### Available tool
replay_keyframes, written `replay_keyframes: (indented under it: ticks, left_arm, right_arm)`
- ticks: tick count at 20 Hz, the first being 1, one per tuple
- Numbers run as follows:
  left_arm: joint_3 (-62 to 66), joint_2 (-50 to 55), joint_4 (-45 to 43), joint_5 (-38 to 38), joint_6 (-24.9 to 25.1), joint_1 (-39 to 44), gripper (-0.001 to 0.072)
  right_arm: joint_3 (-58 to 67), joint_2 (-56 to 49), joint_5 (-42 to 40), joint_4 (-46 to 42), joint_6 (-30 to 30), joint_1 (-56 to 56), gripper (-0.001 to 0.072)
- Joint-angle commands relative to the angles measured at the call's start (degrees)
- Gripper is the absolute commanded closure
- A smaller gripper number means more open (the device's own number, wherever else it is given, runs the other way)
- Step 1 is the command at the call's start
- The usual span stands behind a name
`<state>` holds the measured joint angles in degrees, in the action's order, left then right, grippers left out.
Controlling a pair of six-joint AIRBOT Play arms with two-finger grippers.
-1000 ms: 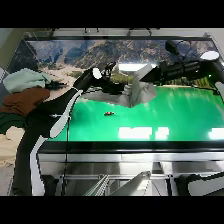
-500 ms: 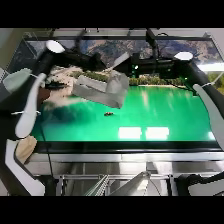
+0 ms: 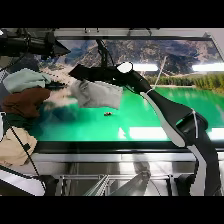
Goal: Fold the shirts.
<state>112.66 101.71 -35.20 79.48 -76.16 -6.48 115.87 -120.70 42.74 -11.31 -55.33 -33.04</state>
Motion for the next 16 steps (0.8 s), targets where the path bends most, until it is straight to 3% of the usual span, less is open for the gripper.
replay_keyframes:
  ticks: [1, 3, 7, 9, 11, 12, 13, 14, 16]
  left_arm:
    - [-0.02, -0.37, 0.87, 3.72, 0.04, -0.74, 0.0700]
    - [-0.02, -0.37, 0.83, 5.03, 0.04, -0.46, 0.0700]
    - [-0.02, -0.37, 0.76, 6.21, 0.04, 0.22, 0.0700]
    - [-0.02, -0.37, 0.76, 6.54, 0.04, 0.98, 0.0700]
    - [-0.02, -0.37, 0.74, 6.49, 0.09, 2.10, 0.0700]
    - [-0.02, -0.35, 0.70, 6.34, 0.13, 2.75, 0.0699]
    - [-0.02, -0.35, 0.66, 5.86, 0.31, 3.48, 0.0699]
    - [-0.02, -0.35, 0.66, 5.44, 0.31, 3.85, 0.0699]
    - [-0.02, -0.35, 0.31, 4.96, 0.35, 4.44, 0.0700]
  right_arm:
    - [4.52, -0.81, 3.87, 0.81, 0.85, 1.25, 0.0683]
    - [0.83, 3.26, 10.60, -4.17, -5.20, 6.36, 0.0696]
    - [-9.84, 13.29, 22.84, -28.17, -21.55, 15.65, 0.0698]
    - [-17.86, 18.71, 25.03, -40.22, -26.86, 18.12, 0.0698]
    - [-26.67, 22.23, 23.15, -44.83, -29.11, 19.52, 0.0691]
    - [-29.57, 22.27, 22.34, -44.74, -30.47, 19.91, 0.0565]
    - [-31.87, 21.57, 21.42, -44.37, -31.69, 19.98, 0.0225]
    - [-33.18, 20.35, 20.06, -43.69, -33.33, 19.78, 0.0018]
    - [-33.48, 16.83, 17.79, -38.80, -33.33, 19.02, 0.0018]
